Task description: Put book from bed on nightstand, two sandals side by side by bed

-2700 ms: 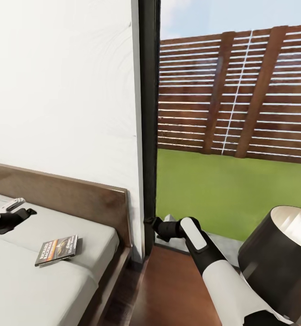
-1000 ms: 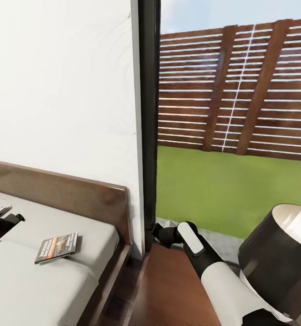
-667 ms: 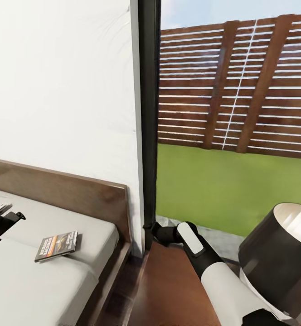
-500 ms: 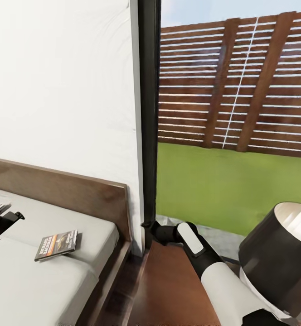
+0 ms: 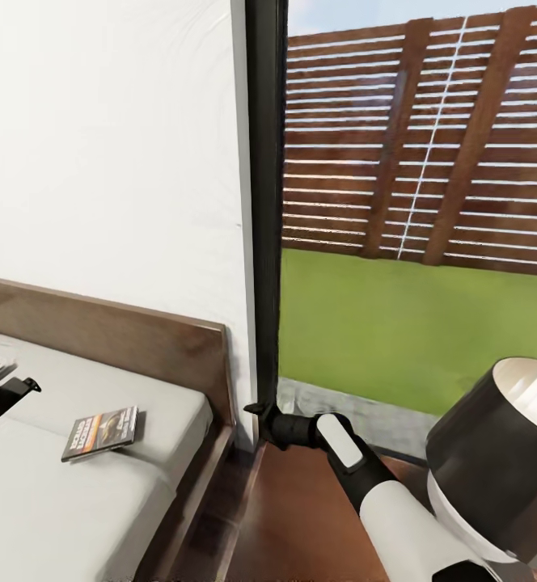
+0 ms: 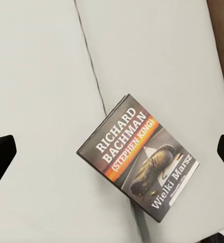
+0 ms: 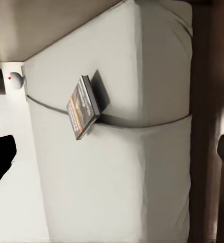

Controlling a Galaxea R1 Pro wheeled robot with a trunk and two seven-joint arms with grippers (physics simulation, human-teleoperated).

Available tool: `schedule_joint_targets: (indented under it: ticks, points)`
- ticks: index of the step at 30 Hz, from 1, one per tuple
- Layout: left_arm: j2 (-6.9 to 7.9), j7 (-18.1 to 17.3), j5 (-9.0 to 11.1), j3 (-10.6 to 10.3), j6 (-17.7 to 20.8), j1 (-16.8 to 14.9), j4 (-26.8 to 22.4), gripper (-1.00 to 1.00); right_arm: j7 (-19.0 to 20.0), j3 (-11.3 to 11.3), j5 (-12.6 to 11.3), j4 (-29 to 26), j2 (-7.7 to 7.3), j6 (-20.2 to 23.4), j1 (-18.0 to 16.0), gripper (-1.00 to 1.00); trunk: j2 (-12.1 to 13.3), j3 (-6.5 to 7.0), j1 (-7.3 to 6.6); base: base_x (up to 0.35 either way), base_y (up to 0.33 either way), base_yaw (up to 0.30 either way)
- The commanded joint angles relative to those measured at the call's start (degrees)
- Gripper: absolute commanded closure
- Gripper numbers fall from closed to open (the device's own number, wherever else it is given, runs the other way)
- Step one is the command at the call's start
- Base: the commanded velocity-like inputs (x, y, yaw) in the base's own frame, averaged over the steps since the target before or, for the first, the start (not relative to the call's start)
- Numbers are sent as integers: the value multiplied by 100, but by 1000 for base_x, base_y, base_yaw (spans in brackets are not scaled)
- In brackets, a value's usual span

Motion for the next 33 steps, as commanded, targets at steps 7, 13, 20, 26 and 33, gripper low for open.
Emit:
schedule_joint_targets:
  ticks: [7, 13, 20, 26, 33]
  points:
    - [-3, 20, -58, 41, 16, -59, -3, -100, 761, -14, 11, 417, 0, 10, 6, -100, -3, -69, -1, 0, 0, 0]
    - [-52, 23, -58, 35, 6, -250, 10, -100, 1578, -13, 68, 580, 0, 6, 18, -100, -3, -122, -1, 0, 0, 0]
    - [-140, 88, -50, 52, -99, -399, 11, -100, 2716, -24, 654, 630, 0, -15, 137, -100, -3, -185, -1, 0, 0, 0]
    - [-149, 105, 106, 264, -351, -417, 12, -100, 3098, -42, 970, 638, -18, -17, 159, -100, -3, -239, -1, 0, 0, 0]
    - [-199, 108, 213, 375, -533, -421, 33, -100, 3261, -31, 1032, 641, -109, -12, 165, -100, -3, -301, -1, 0, 0, 0]
